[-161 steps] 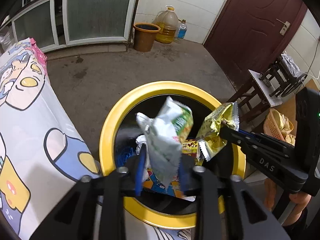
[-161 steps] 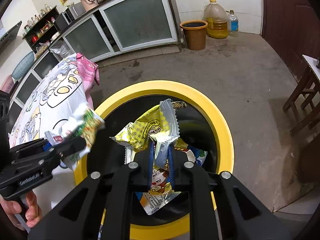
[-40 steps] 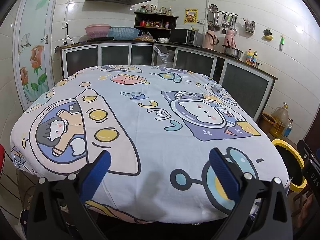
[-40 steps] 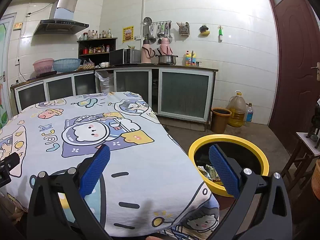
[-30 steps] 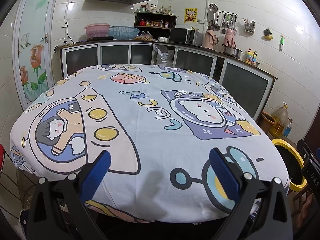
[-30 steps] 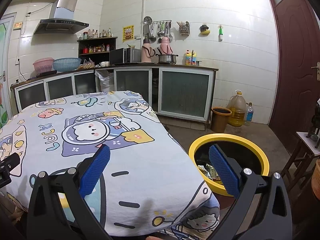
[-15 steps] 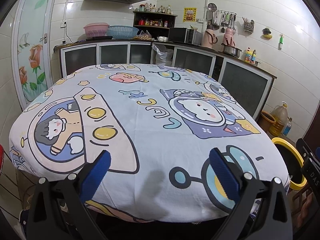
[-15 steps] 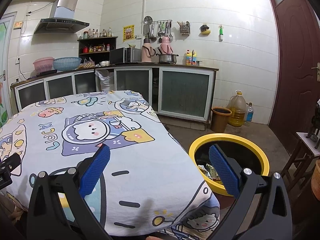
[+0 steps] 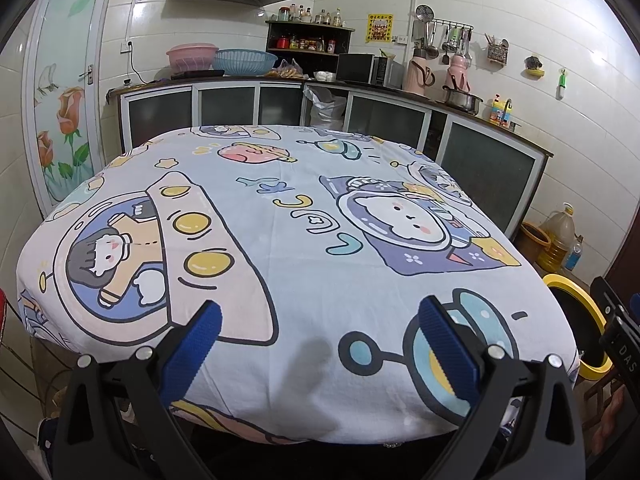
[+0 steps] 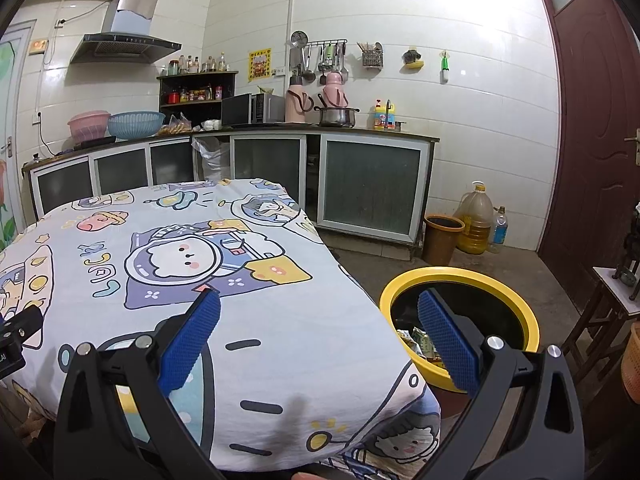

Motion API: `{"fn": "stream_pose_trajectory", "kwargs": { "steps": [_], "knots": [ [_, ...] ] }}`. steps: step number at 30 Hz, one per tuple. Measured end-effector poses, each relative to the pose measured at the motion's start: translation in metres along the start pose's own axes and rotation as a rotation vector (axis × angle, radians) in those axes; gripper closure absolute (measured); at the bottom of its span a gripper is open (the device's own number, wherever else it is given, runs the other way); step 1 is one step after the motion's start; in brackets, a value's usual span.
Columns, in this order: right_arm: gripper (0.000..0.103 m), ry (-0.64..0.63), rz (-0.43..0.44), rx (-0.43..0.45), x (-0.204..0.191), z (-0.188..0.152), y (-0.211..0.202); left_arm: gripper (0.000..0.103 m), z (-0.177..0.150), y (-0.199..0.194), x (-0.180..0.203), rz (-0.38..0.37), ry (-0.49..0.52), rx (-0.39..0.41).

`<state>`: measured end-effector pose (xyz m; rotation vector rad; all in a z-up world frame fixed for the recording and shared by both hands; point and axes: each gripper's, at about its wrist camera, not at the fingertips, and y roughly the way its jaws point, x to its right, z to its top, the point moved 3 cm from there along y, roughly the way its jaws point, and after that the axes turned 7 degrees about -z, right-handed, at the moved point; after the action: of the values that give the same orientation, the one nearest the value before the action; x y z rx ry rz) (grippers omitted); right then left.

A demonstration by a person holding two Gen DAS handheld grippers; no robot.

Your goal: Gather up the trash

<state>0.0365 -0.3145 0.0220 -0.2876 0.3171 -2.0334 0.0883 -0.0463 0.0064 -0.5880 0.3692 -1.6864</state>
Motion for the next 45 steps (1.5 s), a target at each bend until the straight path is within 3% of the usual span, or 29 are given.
{"fn": "stream_pose_trajectory", "kwargs": {
  "steps": [45],
  "knots": [
    [0.008, -0.005, 0.003, -0.007, 0.003, -0.0037, 0.0016, 0.008, -0.0019, 0.0027, -0.0027, -0.007, -0.002, -0.008]
  ]
}}
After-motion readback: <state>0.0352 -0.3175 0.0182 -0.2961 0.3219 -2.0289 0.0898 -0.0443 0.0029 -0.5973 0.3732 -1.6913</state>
